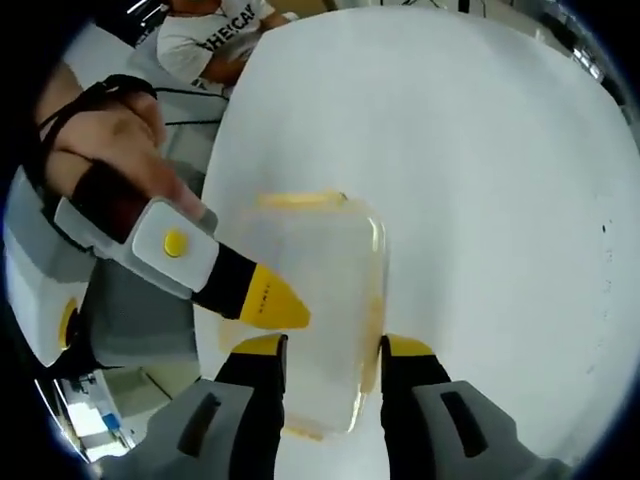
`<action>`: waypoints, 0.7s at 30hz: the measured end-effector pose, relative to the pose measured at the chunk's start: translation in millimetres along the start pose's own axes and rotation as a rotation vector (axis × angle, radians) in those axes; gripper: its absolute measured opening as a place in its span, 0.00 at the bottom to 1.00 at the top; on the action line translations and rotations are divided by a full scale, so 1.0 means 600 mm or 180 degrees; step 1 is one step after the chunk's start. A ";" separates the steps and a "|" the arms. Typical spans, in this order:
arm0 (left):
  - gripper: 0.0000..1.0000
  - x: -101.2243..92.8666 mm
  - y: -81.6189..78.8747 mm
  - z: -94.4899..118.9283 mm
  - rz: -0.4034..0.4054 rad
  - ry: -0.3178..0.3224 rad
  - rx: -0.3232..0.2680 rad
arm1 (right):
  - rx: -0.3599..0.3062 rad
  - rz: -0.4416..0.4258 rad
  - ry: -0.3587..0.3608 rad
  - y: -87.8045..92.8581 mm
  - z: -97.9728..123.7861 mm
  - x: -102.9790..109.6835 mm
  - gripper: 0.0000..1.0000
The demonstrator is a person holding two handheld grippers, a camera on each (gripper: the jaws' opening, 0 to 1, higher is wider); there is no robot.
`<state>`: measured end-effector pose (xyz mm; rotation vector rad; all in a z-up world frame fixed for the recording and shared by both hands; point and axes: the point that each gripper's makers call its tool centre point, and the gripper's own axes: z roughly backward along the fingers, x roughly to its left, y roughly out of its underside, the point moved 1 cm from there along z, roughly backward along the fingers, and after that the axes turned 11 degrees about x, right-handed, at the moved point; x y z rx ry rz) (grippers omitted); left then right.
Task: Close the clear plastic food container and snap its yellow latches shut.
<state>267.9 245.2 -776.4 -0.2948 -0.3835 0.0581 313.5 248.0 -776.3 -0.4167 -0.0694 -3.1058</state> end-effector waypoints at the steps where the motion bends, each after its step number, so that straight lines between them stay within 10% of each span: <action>1: 0.40 -0.002 0.000 0.001 0.0000 0.0029 -0.0002 | -0.0014 0.0007 0.0004 0.000 -0.001 0.000 0.34; 10: 0.67 -0.039 0.008 0.008 -0.0354 0.0433 0.0103 | -0.0025 0.0135 0.0116 -0.003 0.001 0.004 0.35; 21: 0.99 -0.077 0.012 0.016 -0.0356 0.0794 0.0009 | -0.0596 -0.0121 0.0577 0.007 0.012 0.007 0.34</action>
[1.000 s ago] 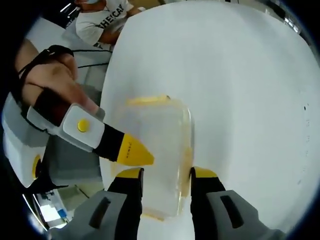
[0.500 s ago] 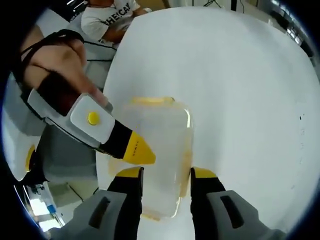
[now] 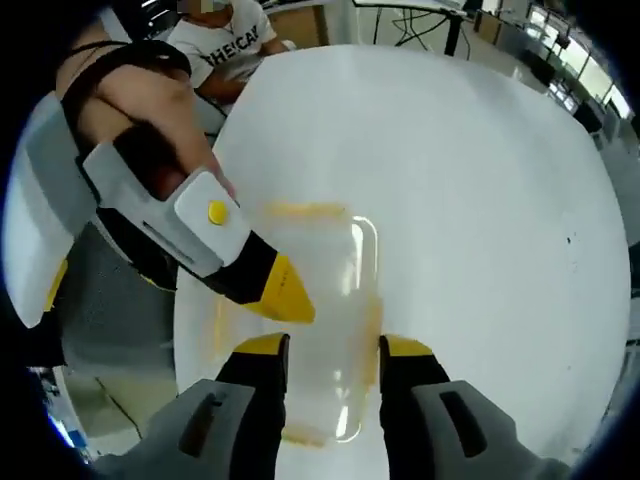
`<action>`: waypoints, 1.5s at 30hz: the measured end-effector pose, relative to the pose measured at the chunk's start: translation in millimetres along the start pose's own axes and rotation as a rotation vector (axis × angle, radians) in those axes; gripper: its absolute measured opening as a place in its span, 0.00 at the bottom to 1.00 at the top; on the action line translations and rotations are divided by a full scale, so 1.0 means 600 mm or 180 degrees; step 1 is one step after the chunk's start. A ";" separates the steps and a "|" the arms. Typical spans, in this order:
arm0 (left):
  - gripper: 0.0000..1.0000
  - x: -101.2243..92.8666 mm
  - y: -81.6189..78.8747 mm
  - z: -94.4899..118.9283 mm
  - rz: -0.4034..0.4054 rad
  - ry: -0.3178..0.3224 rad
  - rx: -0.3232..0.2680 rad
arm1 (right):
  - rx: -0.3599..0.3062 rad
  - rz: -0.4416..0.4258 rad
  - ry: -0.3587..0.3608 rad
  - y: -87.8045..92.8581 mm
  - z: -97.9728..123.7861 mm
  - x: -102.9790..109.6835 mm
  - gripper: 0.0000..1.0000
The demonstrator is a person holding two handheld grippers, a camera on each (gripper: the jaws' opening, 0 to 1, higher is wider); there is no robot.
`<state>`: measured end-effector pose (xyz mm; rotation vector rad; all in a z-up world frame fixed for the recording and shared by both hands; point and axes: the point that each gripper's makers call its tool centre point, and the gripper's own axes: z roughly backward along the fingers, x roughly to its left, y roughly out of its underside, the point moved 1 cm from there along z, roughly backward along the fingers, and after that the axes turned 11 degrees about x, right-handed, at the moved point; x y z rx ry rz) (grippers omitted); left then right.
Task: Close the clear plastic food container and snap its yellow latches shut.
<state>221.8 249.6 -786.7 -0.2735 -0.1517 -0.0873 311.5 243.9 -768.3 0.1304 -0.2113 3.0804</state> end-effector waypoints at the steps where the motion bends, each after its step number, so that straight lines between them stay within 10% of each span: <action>1: 0.99 -0.001 0.001 0.001 -0.0012 0.0000 0.0007 | -0.0089 0.0044 0.0096 -0.001 0.002 -0.001 0.35; 7: 0.99 0.005 -0.008 0.010 0.0168 0.0106 -0.0102 | -0.0435 -0.0152 0.0311 0.011 0.008 0.003 0.69; 20: 0.99 0.021 -0.006 0.016 0.0286 0.0090 0.0116 | -0.1080 -0.0355 0.0277 0.031 0.040 0.050 1.00; 45: 0.99 0.084 0.058 -0.015 0.0221 -0.0022 0.0530 | -0.0189 -0.0054 0.0552 0.094 -0.025 0.052 0.87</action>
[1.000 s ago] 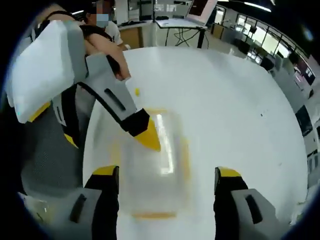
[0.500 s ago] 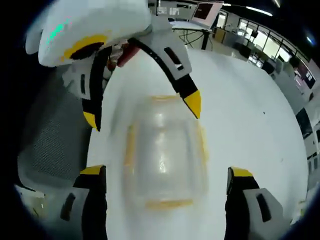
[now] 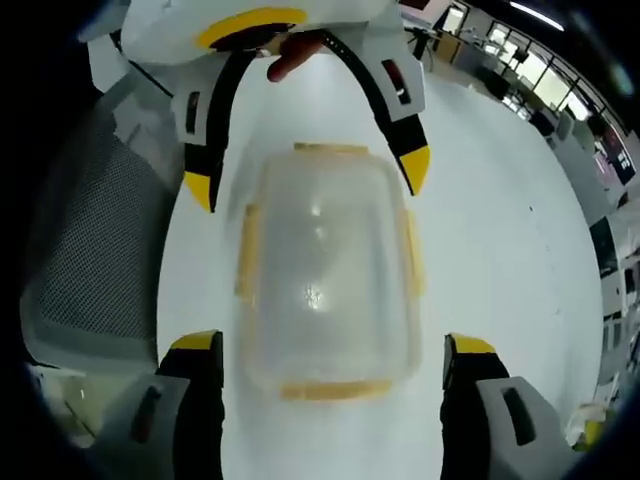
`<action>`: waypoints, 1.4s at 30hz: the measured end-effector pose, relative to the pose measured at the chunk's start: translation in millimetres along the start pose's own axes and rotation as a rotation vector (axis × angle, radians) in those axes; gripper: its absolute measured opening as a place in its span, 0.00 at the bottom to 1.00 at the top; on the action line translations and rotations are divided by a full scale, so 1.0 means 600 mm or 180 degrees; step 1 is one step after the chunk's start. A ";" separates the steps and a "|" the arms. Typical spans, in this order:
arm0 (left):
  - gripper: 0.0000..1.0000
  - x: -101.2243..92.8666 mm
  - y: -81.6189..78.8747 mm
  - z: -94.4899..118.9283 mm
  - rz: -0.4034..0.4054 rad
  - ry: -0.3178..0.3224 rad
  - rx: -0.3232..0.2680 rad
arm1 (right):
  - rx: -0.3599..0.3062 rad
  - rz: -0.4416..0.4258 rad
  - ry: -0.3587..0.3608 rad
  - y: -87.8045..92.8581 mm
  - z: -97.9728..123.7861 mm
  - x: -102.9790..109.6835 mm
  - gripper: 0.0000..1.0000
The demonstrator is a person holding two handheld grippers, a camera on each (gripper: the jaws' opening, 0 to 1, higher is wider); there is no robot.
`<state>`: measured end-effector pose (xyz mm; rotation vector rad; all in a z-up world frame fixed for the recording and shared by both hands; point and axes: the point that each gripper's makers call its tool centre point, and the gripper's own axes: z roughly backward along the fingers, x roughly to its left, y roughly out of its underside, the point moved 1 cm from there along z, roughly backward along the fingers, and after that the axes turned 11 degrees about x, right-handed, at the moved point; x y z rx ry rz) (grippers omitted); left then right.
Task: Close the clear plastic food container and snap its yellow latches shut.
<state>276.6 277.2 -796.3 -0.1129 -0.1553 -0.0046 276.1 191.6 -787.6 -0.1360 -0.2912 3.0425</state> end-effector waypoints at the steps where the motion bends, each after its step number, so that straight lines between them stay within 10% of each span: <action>1: 0.99 0.001 0.001 -0.001 0.0004 -0.0009 0.0005 | 0.0020 0.0012 -0.0002 0.001 0.000 0.001 0.87; 15: 0.98 0.004 0.004 -0.023 -0.0098 -0.0077 0.0166 | 0.0170 0.0184 -0.0047 0.016 -0.010 0.003 0.74; 19: 0.81 0.015 0.003 -0.016 -0.0294 -0.0121 0.0171 | 0.0246 0.0243 -0.0127 0.019 -0.010 0.010 0.74; 42: 0.80 -0.005 0.025 -0.015 -0.0005 -0.0114 0.0171 | 0.0057 0.0307 -0.0215 0.000 -0.017 0.020 0.74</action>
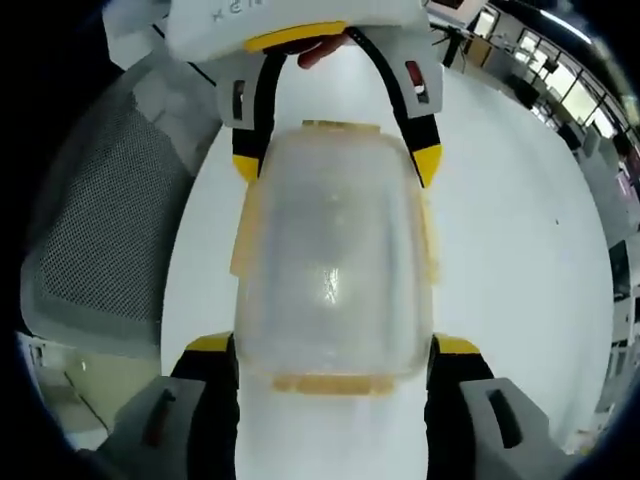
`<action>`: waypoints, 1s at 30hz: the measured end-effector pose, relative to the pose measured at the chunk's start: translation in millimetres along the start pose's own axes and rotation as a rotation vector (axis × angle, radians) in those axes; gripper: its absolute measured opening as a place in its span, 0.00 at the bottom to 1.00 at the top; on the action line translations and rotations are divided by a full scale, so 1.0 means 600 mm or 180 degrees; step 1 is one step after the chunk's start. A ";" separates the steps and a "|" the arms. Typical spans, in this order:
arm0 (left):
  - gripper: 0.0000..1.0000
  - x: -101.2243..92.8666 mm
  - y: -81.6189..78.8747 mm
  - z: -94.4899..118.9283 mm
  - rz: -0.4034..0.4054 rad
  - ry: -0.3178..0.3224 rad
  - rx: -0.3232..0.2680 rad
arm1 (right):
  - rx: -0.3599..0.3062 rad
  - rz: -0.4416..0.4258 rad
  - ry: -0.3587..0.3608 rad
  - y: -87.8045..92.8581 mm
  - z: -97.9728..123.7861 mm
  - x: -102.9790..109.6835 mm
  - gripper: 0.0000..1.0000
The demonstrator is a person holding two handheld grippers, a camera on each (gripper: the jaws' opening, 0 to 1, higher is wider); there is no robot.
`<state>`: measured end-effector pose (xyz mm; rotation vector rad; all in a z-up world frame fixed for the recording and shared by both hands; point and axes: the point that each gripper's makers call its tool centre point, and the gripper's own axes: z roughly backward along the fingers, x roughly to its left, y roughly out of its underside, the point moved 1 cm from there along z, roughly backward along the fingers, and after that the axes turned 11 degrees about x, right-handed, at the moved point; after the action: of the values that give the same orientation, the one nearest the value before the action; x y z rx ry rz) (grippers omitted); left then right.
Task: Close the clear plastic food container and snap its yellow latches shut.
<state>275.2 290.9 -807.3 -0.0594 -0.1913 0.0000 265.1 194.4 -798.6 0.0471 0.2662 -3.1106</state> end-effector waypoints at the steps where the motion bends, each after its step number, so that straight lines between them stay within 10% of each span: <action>1: 0.80 0.000 0.002 0.000 0.0008 0.0003 -0.0015 | -0.0032 -0.0002 0.0003 -0.002 0.000 0.000 0.74; 30: 0.81 0.000 0.058 0.005 0.0016 0.0013 -0.0089 | 0.0026 -0.0050 -0.0127 -0.062 -0.021 -0.002 0.77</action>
<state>275.1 325.6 -806.5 -0.0877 -0.1870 0.0023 265.6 233.4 -804.5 -0.0168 0.2542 -3.1243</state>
